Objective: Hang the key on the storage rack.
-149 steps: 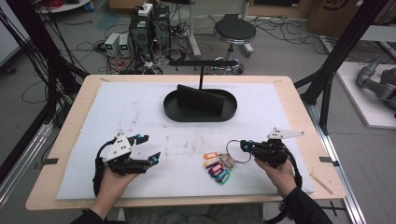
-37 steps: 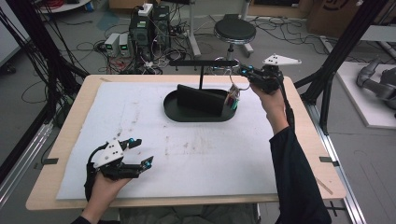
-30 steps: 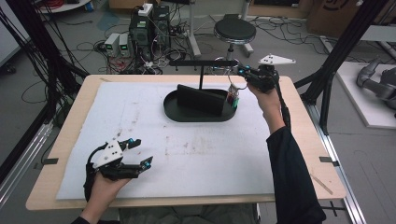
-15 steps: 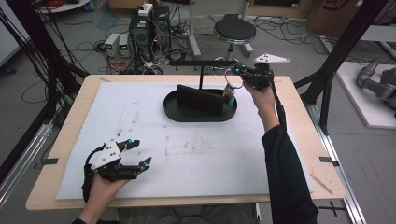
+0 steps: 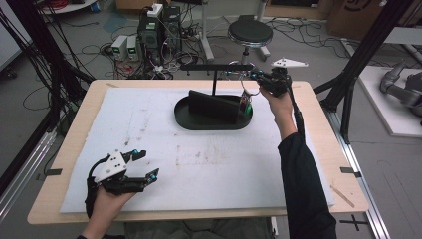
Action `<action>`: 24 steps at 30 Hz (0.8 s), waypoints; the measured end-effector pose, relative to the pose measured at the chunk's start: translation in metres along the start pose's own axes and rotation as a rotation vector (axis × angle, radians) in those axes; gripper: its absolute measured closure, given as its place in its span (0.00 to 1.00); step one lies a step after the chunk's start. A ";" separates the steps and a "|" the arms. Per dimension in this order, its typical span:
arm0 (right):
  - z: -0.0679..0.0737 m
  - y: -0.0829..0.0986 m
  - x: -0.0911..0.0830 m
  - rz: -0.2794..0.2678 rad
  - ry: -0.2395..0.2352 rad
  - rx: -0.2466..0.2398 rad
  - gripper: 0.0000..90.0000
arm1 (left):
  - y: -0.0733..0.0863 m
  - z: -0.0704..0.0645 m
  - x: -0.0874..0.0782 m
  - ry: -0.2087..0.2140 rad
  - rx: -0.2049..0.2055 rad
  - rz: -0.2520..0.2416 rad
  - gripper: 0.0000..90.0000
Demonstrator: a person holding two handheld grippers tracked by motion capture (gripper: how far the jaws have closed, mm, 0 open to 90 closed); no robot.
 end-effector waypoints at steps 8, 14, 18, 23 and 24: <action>0.001 0.000 0.002 0.013 0.028 -0.015 0.97 | 0.001 0.000 -0.002 -0.003 -0.001 -0.003 0.28; 0.000 0.002 0.002 0.032 0.045 -0.027 0.97 | 0.001 -0.001 -0.003 -0.001 0.001 -0.002 0.28; 0.001 0.002 0.004 0.061 0.076 -0.057 0.97 | 0.001 -0.001 -0.002 0.001 0.000 0.001 0.28; 0.001 0.004 0.006 0.086 0.108 -0.057 0.94 | 0.001 -0.001 -0.001 0.002 0.001 0.001 0.28; 0.001 0.004 0.006 0.095 0.116 -0.069 0.94 | 0.001 -0.001 -0.002 0.002 0.002 0.003 0.28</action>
Point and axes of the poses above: each handheld gripper's, and its own axes: x roughly forward along the jaws, y roughly out of its underside, z roughly to its left, the point moved 4 cm from there along x, roughly forward along the jaws, and after that the axes turned 15 degrees about -x, right-handed, at the moved point
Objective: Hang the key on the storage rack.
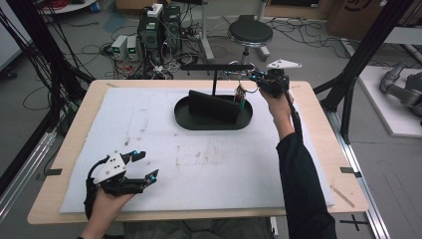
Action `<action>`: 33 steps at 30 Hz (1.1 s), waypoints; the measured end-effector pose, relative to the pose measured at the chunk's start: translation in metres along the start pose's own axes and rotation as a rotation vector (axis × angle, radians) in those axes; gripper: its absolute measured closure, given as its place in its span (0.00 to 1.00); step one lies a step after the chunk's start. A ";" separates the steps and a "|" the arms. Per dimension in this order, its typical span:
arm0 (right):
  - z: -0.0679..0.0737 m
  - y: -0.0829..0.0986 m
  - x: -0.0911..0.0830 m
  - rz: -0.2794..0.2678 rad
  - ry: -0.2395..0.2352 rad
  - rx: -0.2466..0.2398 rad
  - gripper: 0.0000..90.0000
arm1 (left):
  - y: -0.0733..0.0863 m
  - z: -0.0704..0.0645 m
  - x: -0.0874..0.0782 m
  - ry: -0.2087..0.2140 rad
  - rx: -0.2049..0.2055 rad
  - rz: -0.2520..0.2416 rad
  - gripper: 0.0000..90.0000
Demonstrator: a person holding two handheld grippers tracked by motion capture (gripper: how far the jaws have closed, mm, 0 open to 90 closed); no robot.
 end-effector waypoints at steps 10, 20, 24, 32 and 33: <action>-0.001 0.001 -0.001 0.061 0.068 -0.035 0.91 | 0.000 0.000 0.001 0.001 0.000 0.002 0.28; -0.005 0.003 -0.012 0.063 0.087 -0.027 0.83 | -0.002 -0.001 0.007 0.014 0.002 0.005 0.28; -0.006 0.003 -0.024 0.035 0.061 -0.004 0.72 | -0.005 -0.001 0.012 0.021 0.005 0.006 0.28; -0.006 0.005 -0.059 0.037 0.000 0.004 0.59 | -0.012 0.002 0.020 0.021 0.003 -0.006 0.28; -0.004 0.004 -0.067 0.006 0.000 0.011 0.59 | -0.013 0.002 0.020 0.022 0.005 -0.008 0.28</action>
Point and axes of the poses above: each handheld gripper's, and its own axes: x roughly forward along the jaws, y roughly out of its underside, z roughly to its left, the point moved 4 cm from there along x, roughly forward along the jaws, and after that the axes turned 15 degrees about -x, right-handed, at the moved point
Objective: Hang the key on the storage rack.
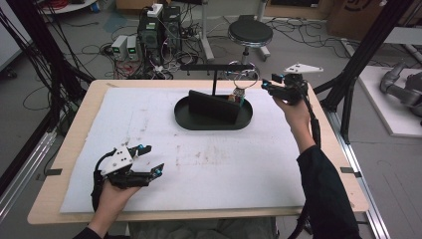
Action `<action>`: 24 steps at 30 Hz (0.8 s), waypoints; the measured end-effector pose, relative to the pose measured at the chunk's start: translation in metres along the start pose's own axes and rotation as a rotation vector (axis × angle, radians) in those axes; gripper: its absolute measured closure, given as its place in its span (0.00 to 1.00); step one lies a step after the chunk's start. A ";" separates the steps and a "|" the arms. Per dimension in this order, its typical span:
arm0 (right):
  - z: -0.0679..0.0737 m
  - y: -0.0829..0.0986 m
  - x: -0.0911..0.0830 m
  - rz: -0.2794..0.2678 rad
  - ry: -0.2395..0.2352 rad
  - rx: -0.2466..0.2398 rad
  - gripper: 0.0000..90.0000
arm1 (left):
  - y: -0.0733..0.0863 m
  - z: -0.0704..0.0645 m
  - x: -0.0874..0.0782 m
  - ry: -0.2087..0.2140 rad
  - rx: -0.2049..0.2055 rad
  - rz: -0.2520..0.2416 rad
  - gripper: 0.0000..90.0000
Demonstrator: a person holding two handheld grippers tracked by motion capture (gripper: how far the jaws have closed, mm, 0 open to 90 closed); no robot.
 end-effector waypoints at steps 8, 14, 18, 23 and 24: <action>0.022 0.010 -0.048 -0.049 -0.092 0.018 0.51 | -0.008 0.000 0.005 0.003 0.016 -0.014 0.28; 0.037 0.033 -0.079 -0.100 -0.137 0.068 0.46 | -0.014 0.002 0.007 -0.011 0.019 -0.032 0.28; 0.045 0.052 -0.092 -0.118 -0.143 0.077 0.44 | -0.016 0.005 0.006 -0.028 0.018 -0.039 0.28; 0.055 0.077 -0.104 -0.135 -0.148 0.092 0.40 | -0.017 0.007 0.004 -0.046 0.019 -0.047 0.28; 0.057 0.082 -0.105 -0.142 -0.148 0.094 0.39 | -0.017 0.007 0.004 -0.048 0.019 -0.047 0.28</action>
Point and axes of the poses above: each handheld gripper's, and its own axes: x roughly forward along the jaws, y roughly out of its underside, z roughly to its left, the point moved 4 cm from there along x, roughly forward along the jaws, and after that the axes turned 15 degrees about -x, right-handed, at the moved point
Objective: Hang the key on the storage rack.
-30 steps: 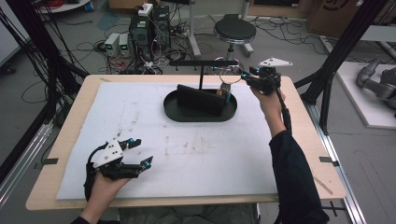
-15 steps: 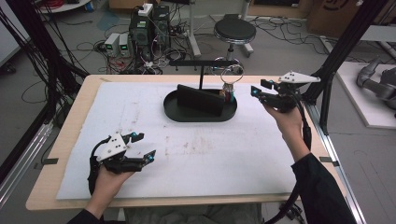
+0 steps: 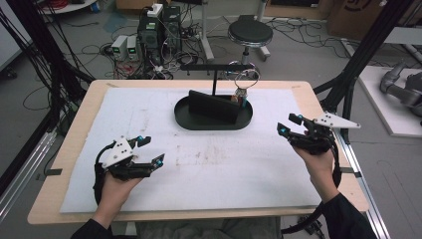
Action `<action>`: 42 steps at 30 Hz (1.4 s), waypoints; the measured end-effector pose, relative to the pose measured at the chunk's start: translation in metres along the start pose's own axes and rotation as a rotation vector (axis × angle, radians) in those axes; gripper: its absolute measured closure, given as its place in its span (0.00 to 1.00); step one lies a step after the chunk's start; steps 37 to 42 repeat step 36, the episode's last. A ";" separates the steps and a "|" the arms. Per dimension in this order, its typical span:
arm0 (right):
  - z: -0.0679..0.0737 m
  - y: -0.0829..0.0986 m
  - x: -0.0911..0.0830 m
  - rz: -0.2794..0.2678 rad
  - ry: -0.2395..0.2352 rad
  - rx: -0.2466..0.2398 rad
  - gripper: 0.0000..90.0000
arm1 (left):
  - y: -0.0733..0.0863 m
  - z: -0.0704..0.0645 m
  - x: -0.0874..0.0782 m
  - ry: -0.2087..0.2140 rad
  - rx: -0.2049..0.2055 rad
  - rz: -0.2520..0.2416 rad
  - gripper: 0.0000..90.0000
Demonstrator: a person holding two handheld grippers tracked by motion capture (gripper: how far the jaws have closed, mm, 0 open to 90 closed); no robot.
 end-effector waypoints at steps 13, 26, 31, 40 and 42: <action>0.012 0.047 -0.001 0.074 -0.020 0.020 0.34 | 0.001 0.003 -0.005 -0.007 -0.012 -0.010 0.27; 0.015 0.051 0.015 0.120 -0.032 -0.015 0.30 | 0.007 0.005 -0.010 -0.020 -0.025 0.003 0.27; 0.013 0.052 0.016 0.131 -0.025 -0.002 0.29 | 0.008 0.006 -0.010 -0.023 -0.029 0.004 0.27; 0.012 0.053 0.017 0.136 -0.021 -0.005 0.28 | 0.008 0.007 -0.009 -0.022 -0.033 0.007 0.27; 0.012 0.053 0.017 0.136 -0.021 -0.005 0.28 | 0.008 0.007 -0.009 -0.022 -0.033 0.007 0.27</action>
Point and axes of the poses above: each handheld gripper's, and its own axes: x roughly forward along the jaws, y roughly out of its underside, z roughly to its left, the point moved 4 cm from there along x, roughly forward along the jaws, and after that the axes turned 15 degrees about -x, right-handed, at the moved point
